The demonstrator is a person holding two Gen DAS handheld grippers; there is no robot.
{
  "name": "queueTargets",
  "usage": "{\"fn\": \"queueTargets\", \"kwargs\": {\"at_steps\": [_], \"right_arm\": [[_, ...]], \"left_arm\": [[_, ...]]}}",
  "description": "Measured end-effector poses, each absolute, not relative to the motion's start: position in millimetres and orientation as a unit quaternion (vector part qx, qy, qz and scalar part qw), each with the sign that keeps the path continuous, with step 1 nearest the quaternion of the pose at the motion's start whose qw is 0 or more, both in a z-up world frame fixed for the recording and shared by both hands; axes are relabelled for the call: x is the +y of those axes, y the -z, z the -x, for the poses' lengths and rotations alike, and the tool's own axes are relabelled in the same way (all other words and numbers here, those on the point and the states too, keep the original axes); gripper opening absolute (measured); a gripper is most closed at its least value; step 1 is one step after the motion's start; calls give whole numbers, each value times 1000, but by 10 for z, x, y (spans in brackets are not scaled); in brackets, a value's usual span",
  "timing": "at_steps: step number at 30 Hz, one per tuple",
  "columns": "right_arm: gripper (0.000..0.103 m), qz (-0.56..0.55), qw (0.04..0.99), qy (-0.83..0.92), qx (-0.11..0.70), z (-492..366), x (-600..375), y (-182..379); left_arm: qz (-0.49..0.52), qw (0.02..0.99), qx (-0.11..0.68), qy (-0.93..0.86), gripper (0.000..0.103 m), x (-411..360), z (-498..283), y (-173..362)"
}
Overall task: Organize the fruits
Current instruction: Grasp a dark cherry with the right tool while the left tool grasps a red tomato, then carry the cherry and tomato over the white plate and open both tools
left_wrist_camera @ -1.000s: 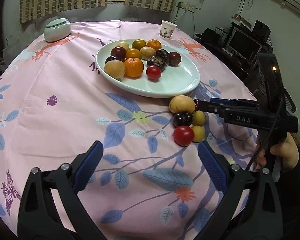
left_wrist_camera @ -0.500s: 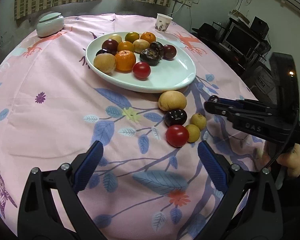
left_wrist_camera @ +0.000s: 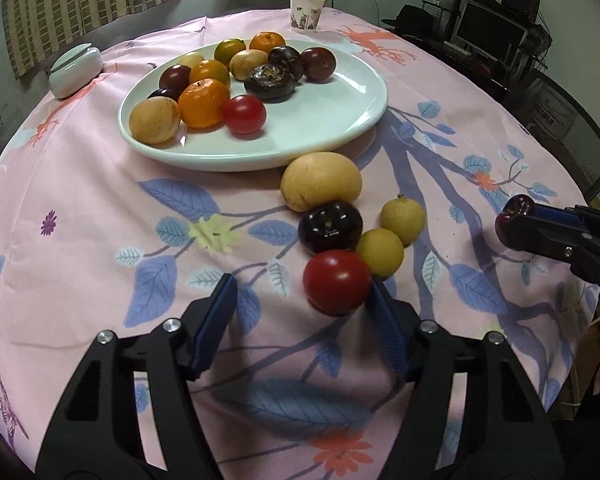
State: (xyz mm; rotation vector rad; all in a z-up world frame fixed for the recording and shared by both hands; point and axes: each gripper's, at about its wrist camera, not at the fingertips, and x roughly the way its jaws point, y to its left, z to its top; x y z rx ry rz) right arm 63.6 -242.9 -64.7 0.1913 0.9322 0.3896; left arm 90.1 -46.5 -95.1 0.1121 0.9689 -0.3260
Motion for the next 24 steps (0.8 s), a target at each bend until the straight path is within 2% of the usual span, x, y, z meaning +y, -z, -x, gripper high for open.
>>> {"fn": "queueTargets", "kwargs": {"at_steps": [4,10,16,24], "right_arm": [[31,-99,864,-190,455,-646,-2426,690],[31,-96,858,-204,462,-657,-2300,740],[31,-85,857,-199,469,-673,-2192,759],[31,-72,859,-197,467,-661,-2086,701]], "left_arm": [[-40,871,457,178,41,-491,-890,925],[-39,872,455,175,41,-539,-906,933],[-22,869,457,186,32,-493,-866,917],[2,869,450,204,32,-382,-756,838]]}}
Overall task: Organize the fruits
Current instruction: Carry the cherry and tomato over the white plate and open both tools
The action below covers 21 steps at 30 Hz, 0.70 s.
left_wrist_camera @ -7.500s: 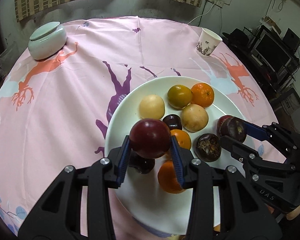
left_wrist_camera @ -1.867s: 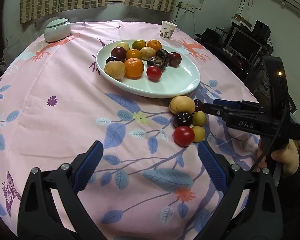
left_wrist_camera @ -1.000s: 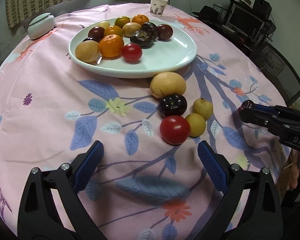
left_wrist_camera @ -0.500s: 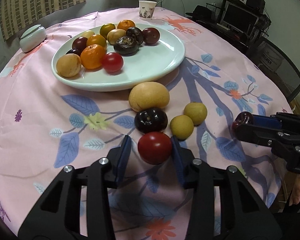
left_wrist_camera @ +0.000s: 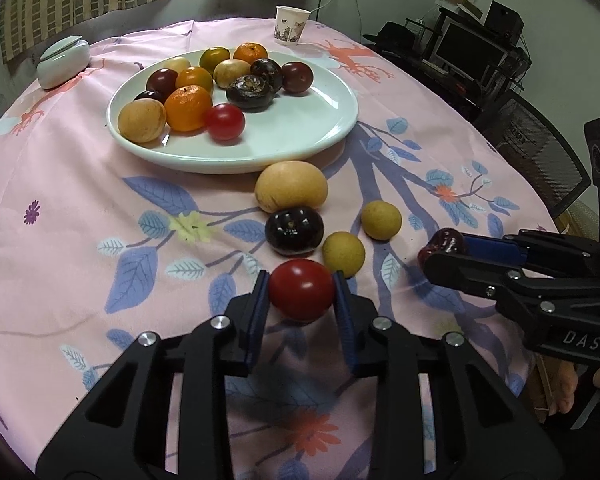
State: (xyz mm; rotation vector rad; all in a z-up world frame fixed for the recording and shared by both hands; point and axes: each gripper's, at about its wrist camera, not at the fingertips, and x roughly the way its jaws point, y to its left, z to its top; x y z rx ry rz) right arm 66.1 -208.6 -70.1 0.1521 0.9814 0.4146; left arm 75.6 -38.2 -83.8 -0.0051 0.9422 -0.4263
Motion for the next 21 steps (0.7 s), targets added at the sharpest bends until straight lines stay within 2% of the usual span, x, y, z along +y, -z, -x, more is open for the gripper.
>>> {"fn": "queueTargets", "kwargs": {"at_steps": [11,21], "right_arm": [[31,-56,860,-223,455,-570,-1847,589],[31,-69,860,-229,451,-721,-1961,573]], "left_arm": [[39,886,421,188,32,-14,-587,546],[22,888,419,187,32,-112,-712,435]]}}
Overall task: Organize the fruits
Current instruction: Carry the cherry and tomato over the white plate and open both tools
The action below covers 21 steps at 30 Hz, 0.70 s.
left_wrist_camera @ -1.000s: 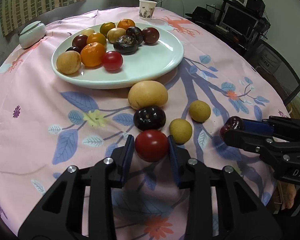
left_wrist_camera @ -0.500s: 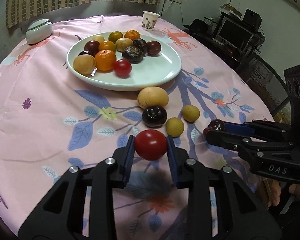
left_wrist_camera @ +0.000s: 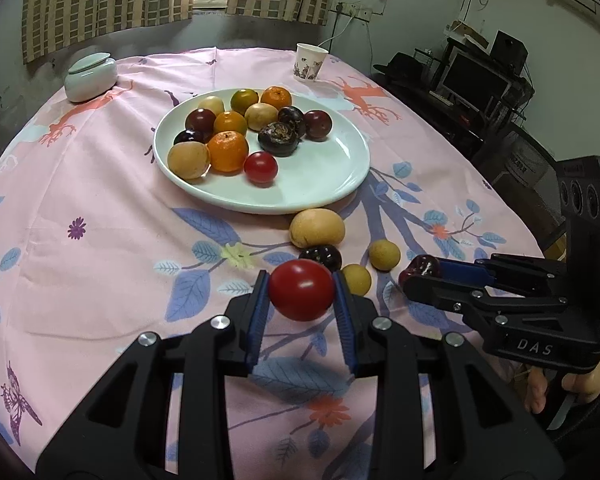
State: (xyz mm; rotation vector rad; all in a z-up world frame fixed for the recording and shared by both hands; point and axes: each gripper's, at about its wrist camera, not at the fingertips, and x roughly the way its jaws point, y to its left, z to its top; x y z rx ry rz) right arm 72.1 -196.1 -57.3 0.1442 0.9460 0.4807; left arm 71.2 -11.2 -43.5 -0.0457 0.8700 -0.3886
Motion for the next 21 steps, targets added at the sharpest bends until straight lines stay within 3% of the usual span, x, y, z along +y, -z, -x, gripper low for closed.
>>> {"fn": "queueTargets", "kwargs": {"at_steps": [12,21], "right_arm": [[31,-29,878,-218,426,-1728,-1940,326],[31,5,873,-194,448,-2348,-1844,497]], "left_arm": [[12,890,421,174,32,-216,-1696,162],[16,871,460,175,32,-364,-2474,360]]}}
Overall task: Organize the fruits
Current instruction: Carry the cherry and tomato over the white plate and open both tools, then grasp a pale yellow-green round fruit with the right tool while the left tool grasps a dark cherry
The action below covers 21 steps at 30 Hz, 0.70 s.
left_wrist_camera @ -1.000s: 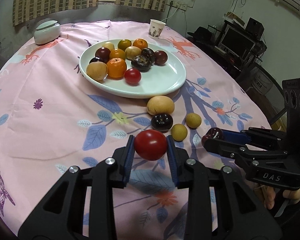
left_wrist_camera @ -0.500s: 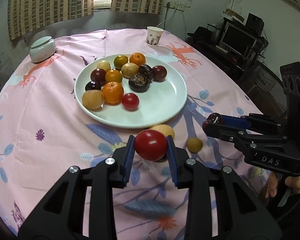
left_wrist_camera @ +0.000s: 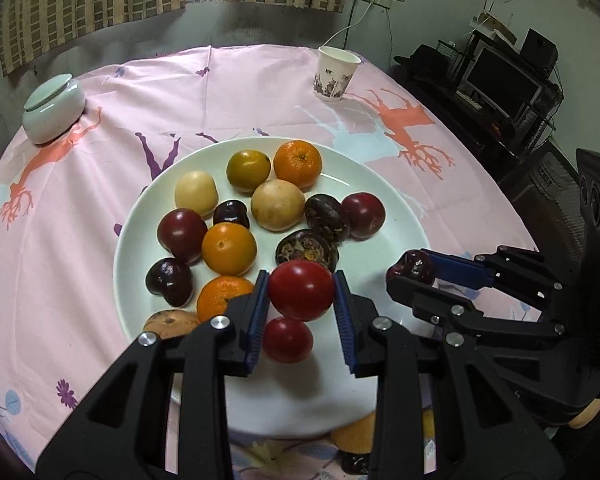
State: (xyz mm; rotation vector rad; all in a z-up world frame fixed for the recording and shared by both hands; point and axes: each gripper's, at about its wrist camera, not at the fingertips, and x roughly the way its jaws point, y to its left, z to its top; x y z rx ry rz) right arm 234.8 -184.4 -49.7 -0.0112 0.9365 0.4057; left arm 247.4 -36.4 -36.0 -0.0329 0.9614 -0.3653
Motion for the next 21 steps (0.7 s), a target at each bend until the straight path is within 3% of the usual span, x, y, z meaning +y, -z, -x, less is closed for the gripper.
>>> {"fn": "queueTargets", "kwargs": {"at_steps": [9,10,11,12,13,15,17,21], "right_arm": [[34,13,872,-181,454,-2498,-1802,622],[39,18,876,-176,448,-2492,-1796,615],[64,24,883,-166,438,-2480,-1799,593],[77,27,891,-157,425,-2461,-1812,565],[79,29,899,-151,410,-2428,-1830,517],[87,35,907,-142,395,-2387,-1867,436],[95,40,918,-128,374,-2276,-1919,318],[102,32,926,-114,357,-1992,-2056,150]], "left_arm": [[21,867,471,159,34,-352,-2616,496],[22,869,469,159,45,-346,-2609,477],[26,871,463,159,63,-329,-2591,441],[30,875,455,161,71,-310,-2559,385],[34,880,446,163,78,-286,-2518,318],[34,887,430,164,79,-245,-2403,166],[34,896,411,166,92,-200,-2244,17],[34,909,377,172,98,-95,-1793,-189]]}}
